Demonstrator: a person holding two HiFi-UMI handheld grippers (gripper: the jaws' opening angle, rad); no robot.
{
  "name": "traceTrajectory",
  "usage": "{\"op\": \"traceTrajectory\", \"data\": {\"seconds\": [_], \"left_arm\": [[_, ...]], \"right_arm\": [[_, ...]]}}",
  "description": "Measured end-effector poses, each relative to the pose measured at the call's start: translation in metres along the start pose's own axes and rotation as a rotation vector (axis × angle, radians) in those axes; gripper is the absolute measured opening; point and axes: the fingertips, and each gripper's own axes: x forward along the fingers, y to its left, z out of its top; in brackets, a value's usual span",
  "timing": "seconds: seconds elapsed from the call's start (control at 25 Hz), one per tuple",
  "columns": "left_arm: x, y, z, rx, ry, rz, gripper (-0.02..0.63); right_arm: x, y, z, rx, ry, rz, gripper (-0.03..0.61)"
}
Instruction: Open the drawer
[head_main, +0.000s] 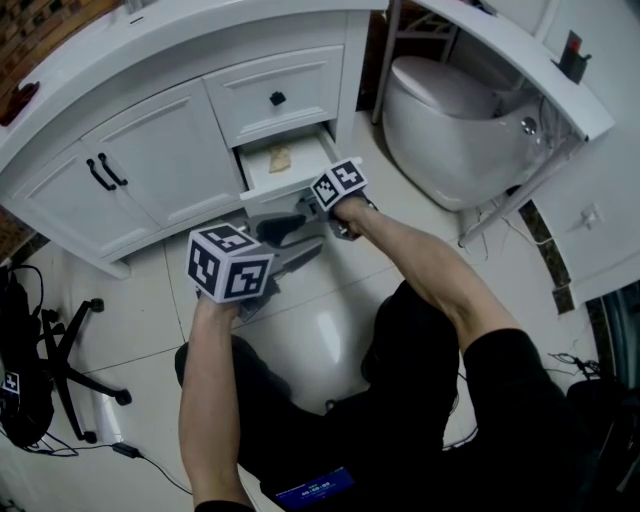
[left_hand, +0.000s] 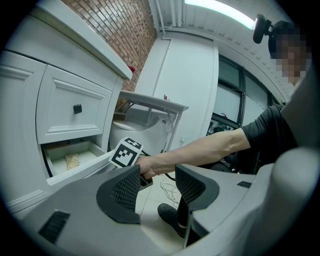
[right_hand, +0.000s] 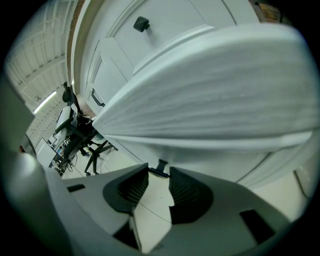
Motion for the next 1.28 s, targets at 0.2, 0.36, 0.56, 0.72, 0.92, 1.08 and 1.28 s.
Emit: {"op": "traceTrajectory", "data": {"seconds": [0.2, 0.36, 0.56, 0.72, 0.92, 1.08, 1.28], "left_arm": [[-0.001, -0.01, -0.003, 0.003, 0.001, -0.004, 0.215], [-0.001, -0.017, -0.004, 0.01, 0.002, -0.009, 0.215], [0.0, -0.024, -0.005, 0.015, 0.005, -0.017, 0.215], [0.001, -0.029, -0.005, 0.02, 0.007, -0.02, 0.215], [0.002, -0.034, -0.006, 0.024, 0.011, -0.024, 0.215], [0.004, -0.041, -0.008, 0.035, 0.021, -0.034, 0.215], [0.004, -0.045, -0.011, 0.037, 0.028, -0.031, 0.215]], "right_arm": [[-0.004, 0.005, -0.011, -0.01, 0.016, -0.006, 0.152], [-0.007, 0.008, -0.018, -0.02, 0.024, -0.012, 0.15], [-0.009, 0.011, -0.024, -0.039, 0.033, -0.019, 0.15], [-0.012, 0.013, -0.03, -0.046, 0.048, -0.024, 0.15], [-0.014, 0.016, -0.034, -0.057, 0.05, -0.022, 0.149], [-0.016, 0.018, -0.037, -0.066, 0.055, -0.027, 0.149], [-0.018, 0.02, -0.044, -0.081, 0.069, -0.031, 0.147]]}}
